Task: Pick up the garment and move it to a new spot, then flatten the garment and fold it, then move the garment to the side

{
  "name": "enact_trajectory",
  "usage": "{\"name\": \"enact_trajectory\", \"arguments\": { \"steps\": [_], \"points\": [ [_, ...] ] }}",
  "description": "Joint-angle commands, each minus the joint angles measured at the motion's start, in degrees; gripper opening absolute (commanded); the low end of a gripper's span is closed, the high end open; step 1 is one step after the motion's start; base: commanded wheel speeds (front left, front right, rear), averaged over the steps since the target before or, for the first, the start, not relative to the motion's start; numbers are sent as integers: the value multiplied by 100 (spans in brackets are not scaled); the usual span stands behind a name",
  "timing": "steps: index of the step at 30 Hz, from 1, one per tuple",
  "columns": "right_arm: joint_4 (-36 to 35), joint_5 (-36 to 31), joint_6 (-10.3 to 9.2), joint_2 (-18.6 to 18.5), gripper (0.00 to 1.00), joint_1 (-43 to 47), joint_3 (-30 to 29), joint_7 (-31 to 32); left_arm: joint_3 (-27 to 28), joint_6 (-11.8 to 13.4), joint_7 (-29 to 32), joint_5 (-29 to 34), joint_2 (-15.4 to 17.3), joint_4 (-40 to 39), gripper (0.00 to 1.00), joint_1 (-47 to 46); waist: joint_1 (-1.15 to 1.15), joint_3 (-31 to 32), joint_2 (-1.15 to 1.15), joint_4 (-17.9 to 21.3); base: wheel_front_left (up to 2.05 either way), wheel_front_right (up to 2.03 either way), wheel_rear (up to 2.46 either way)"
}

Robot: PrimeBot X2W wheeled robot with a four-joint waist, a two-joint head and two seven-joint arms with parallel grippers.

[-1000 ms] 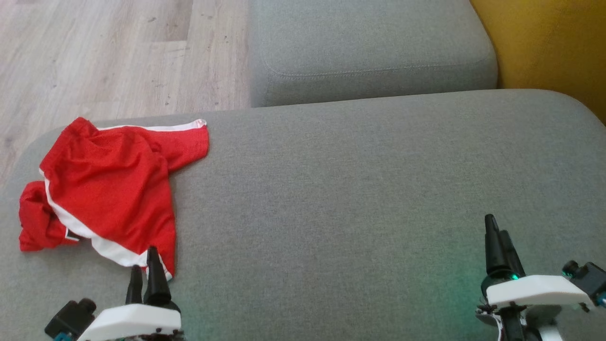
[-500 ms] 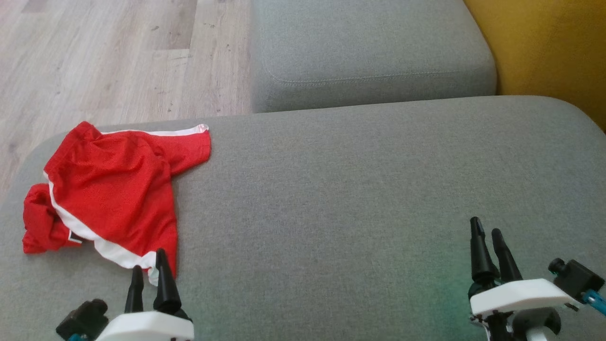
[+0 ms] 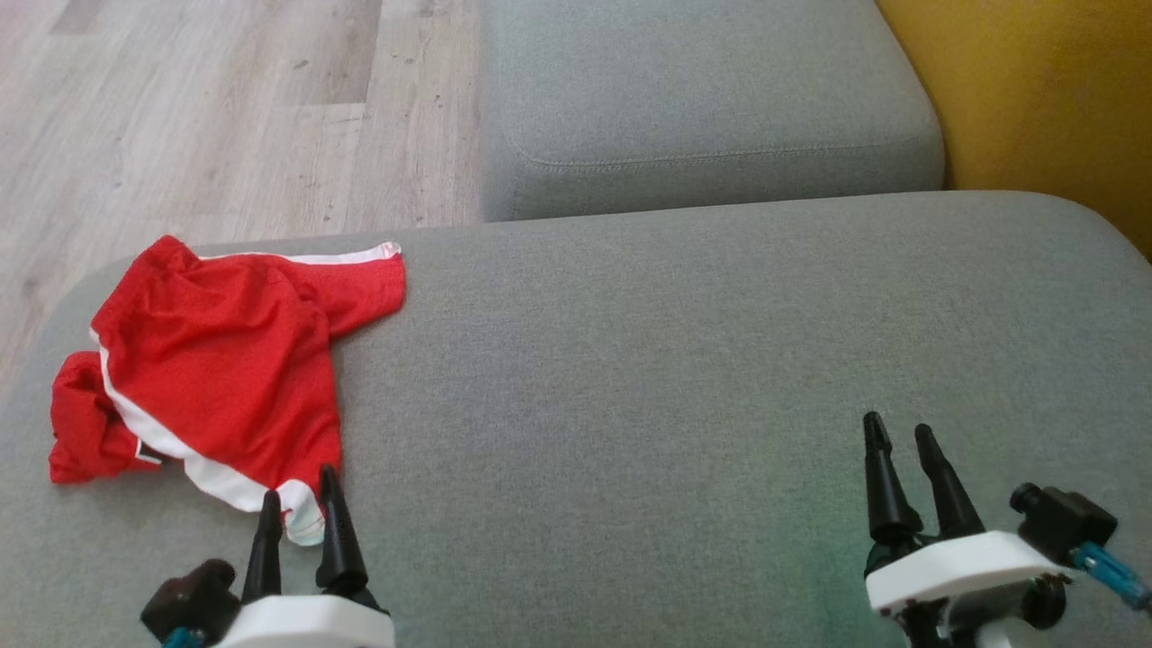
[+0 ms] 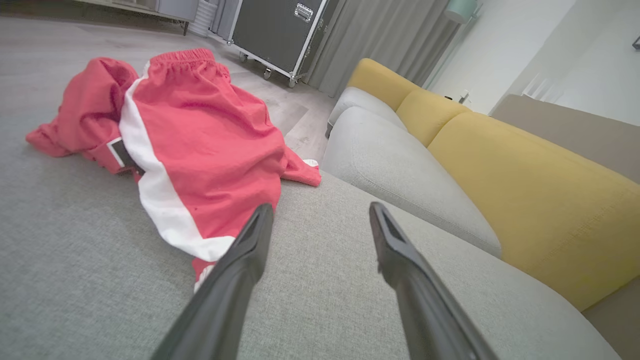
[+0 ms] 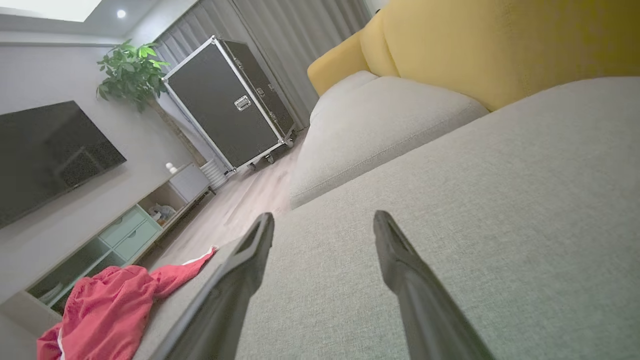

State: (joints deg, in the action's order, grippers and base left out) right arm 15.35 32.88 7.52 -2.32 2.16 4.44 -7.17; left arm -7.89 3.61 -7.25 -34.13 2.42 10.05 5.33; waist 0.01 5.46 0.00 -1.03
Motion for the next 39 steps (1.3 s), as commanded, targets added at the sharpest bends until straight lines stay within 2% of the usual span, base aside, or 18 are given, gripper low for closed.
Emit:
{"name": "enact_trajectory", "arguments": {
  "steps": [1, 20, 39],
  "points": [
    [-233, -221, -2, -42, 100, -112, 144, -106, 44, 56, -94, 212, 35, -239, 100, -128, -1, 7, 0, -3, 0, 0, 0],
    [-191, -1699, -2, -49, 100, -58, 412, -444, -241, 322, -434, 1695, 40, -382, 100, -68, -1, 86, 0, -85, 0, 0, 0],
    [6, -2919, -3, -55, 100, -3, 599, -748, -396, 582, -740, 2878, 45, -299, 100, 74, -1, 227, 0, -85, 0, 0, 0]
  ]
}}
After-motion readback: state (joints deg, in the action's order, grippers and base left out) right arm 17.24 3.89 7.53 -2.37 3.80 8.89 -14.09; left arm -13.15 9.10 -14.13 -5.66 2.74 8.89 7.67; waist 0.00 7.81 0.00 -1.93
